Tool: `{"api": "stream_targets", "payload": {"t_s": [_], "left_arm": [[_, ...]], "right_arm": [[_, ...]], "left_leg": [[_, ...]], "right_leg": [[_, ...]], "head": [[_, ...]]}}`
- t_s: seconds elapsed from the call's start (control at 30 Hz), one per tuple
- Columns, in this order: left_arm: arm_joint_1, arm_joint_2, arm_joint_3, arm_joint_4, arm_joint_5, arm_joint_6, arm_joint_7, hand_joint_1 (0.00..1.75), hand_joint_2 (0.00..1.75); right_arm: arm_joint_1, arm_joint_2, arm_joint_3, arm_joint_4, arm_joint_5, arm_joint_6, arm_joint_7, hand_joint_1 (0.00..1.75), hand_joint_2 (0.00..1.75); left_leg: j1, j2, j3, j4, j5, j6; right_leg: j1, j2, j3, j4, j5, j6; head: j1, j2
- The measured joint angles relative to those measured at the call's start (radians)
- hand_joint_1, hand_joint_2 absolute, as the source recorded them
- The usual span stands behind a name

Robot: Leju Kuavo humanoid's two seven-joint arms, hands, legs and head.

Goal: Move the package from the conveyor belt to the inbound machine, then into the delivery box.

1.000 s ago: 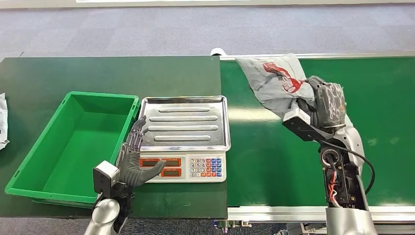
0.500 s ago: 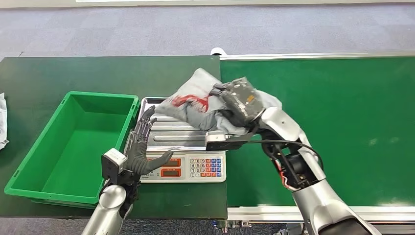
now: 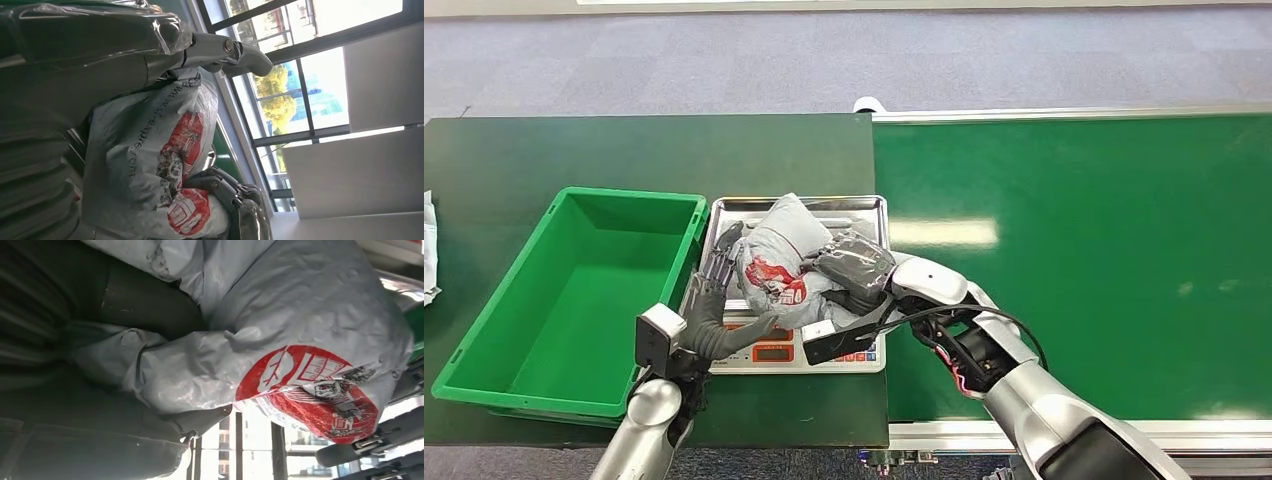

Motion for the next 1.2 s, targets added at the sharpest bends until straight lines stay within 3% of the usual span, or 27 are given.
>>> {"api": "stream_targets", "payload": {"t_s": [0.23,0.27,0.4,0.43,0.67,1.0,1.2], "left_arm": [[0.007,0.005,0.0,0.001,0.009,0.003,0.006,0.0,1.75],[0.008,0.005,0.0,0.001,0.01,0.004,0.006,0.0,1.75],[0.01,0.005,0.0,0.001,0.01,0.006,0.008,0.0,1.75],[0.011,0.005,0.0,0.001,0.01,0.006,0.009,0.0,1.75],[0.028,0.005,-0.006,0.001,0.015,0.009,0.012,0.0,1.75],[0.034,0.003,-0.027,0.001,0.052,-0.014,0.018,0.0,1.75],[0.04,-0.005,-0.034,0.001,0.052,-0.013,0.025,0.0,1.75]], "right_arm": [[0.001,0.005,-0.007,0.052,-0.067,-0.128,0.07,1.75,1.75],[0.004,0.004,-0.016,0.052,-0.074,-0.136,0.074,1.67,1.75],[0.018,0.002,-0.046,0.047,-0.115,-0.138,0.067,0.09,1.75],[0.026,0.002,-0.06,0.04,-0.153,-0.127,0.054,0.0,1.75],[0.151,-0.009,-0.242,-0.11,-0.524,0.039,-0.098,0.0,1.75],[0.303,-0.001,-0.383,-0.263,-0.787,0.224,-0.184,0.0,1.75],[0.377,0.02,-0.441,-0.311,-0.908,0.238,-0.187,0.0,1.75]], "left_leg": [[0.0,0.0,0.0,0.0,0.0,0.0],[0.0,0.0,0.0,0.0,0.0,0.0],[0.0,0.0,0.0,0.0,0.0,0.0],[0.0,0.0,0.0,0.0,0.0,0.0],[0.0,0.0,0.0,0.0,0.0,0.0],[0.0,0.0,0.0,0.0,0.0,0.0],[0.0,0.0,-0.001,0.0,0.0,0.0]], "right_leg": [[0.0,0.0,0.001,0.0,0.0,0.0],[0.0,0.0,0.001,0.0,0.0,0.0],[0.0,0.0,0.001,0.0,0.0,0.0],[0.0,0.0,0.001,0.0,0.0,0.0],[0.0,0.0,0.0,0.0,0.0,0.0],[0.0,0.0,0.0,0.0,0.0,0.0],[0.0,0.0,0.0,0.0,0.0,0.0]], "head": [[0.0,0.0],[0.0,0.0],[0.0,0.0],[0.0,0.0],[0.0,0.0],[0.0,0.0],[0.0,0.0]]}}
